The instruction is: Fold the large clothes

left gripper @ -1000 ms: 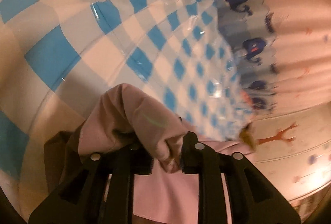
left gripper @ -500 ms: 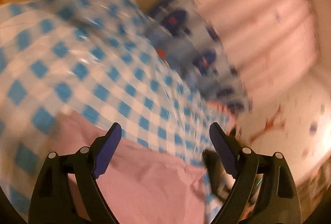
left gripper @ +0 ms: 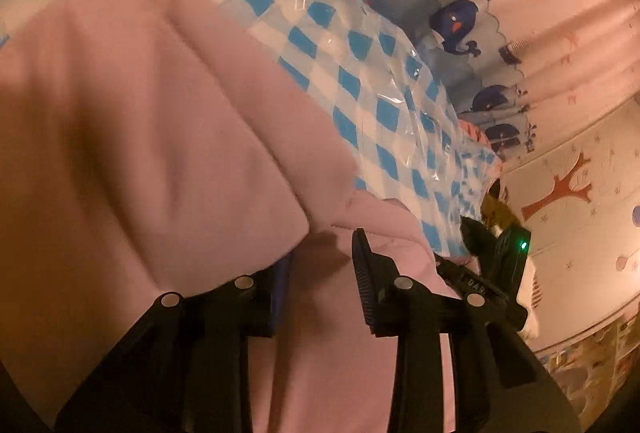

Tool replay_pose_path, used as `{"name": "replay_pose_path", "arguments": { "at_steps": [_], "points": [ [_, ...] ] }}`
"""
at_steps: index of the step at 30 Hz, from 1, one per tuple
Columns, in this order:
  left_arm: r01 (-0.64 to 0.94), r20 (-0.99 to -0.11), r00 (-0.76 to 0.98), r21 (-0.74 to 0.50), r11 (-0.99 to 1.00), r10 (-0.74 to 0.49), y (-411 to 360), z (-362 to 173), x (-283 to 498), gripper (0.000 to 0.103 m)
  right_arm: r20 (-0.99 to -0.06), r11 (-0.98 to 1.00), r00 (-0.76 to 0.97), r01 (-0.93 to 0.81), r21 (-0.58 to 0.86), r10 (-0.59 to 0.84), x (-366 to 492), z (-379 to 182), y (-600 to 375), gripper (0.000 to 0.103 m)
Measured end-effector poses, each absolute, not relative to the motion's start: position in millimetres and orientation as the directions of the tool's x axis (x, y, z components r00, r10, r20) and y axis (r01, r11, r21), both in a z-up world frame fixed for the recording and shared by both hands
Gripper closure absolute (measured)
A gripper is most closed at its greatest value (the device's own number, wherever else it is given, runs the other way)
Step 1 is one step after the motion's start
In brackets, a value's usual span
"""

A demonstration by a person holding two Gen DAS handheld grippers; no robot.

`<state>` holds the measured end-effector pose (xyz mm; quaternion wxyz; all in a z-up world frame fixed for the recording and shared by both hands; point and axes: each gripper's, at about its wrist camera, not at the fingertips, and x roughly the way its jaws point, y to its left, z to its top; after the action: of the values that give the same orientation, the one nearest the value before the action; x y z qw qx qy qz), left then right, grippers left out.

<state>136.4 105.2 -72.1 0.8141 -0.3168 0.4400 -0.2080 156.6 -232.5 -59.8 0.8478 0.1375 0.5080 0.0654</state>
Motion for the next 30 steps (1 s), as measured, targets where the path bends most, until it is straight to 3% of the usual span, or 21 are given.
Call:
{"name": "replay_pose_path", "arguments": {
  "at_steps": [2,5,6,8,10,12,14,20,22,24,27,30],
  "points": [
    [0.075,-0.619,0.537,-0.641,0.764,-0.573,97.9,-59.4,125.9,0.066,-0.822,0.949,0.502,0.012,0.316,0.268,146.1,-41.1,-234.1,0.017],
    [0.110,-0.594,0.662,-0.526,0.843,-0.458,94.2,-15.6,94.8,0.020,-0.740,0.956,0.636,0.011,0.294,0.221,117.6,6.4,-248.7,0.017],
    [0.121,-0.572,0.713,-0.469,0.875,-0.405,92.7,-0.8,83.9,0.013,-0.725,0.978,0.677,0.029,0.204,0.131,105.4,23.2,-253.5,0.016],
    [0.136,-0.521,0.795,-0.347,0.928,-0.311,90.6,20.9,66.3,0.010,-0.703,0.992,0.711,0.073,0.099,0.017,96.4,32.0,-262.2,0.007],
    [0.118,-0.527,0.814,-0.260,0.958,-0.243,88.4,22.0,64.3,0.010,-0.738,0.991,0.673,0.128,0.041,-0.056,100.2,10.5,-274.5,0.007],
    [0.092,-0.568,0.780,-0.314,0.945,-0.265,98.4,-0.9,74.9,0.010,-0.811,0.983,0.585,0.160,0.085,-0.025,110.4,-45.2,-290.8,0.007],
    [0.050,-0.598,0.747,-0.383,0.922,-0.289,109.0,-26.7,85.3,0.010,-0.791,0.956,0.607,0.180,0.230,0.076,110.4,-62.0,-308.3,0.007],
    [-0.004,-0.612,0.764,-0.320,0.947,-0.204,106.3,-18.3,77.1,0.010,-0.772,0.965,0.635,0.191,0.181,0.019,107.0,-31.2,-304.5,0.007],
    [0.010,-0.522,0.827,-0.359,0.933,-0.210,104.8,6.9,55.5,0.010,-0.684,0.974,0.728,0.122,0.192,0.043,89.4,2.5,-283.6,0.007],
    [0.060,-0.482,0.846,-0.341,0.938,-0.229,88.7,22.5,49.3,0.010,-0.653,0.991,0.753,0.010,0.131,0.079,89.6,28.2,-244.5,0.007],
    [0.172,-0.498,0.820,-0.254,0.952,-0.281,45.8,26.4,59.8,0.010,-0.740,0.996,0.669,-0.085,0.025,0.076,124.0,18.5,-195.2,0.007],
    [0.188,-0.608,0.733,-0.249,0.950,-0.304,30.8,-9.5,87.9,0.010,-0.870,0.994,0.487,-0.102,0.030,0.076,161.7,-53.7,-181.8,0.007]
  ]
}}
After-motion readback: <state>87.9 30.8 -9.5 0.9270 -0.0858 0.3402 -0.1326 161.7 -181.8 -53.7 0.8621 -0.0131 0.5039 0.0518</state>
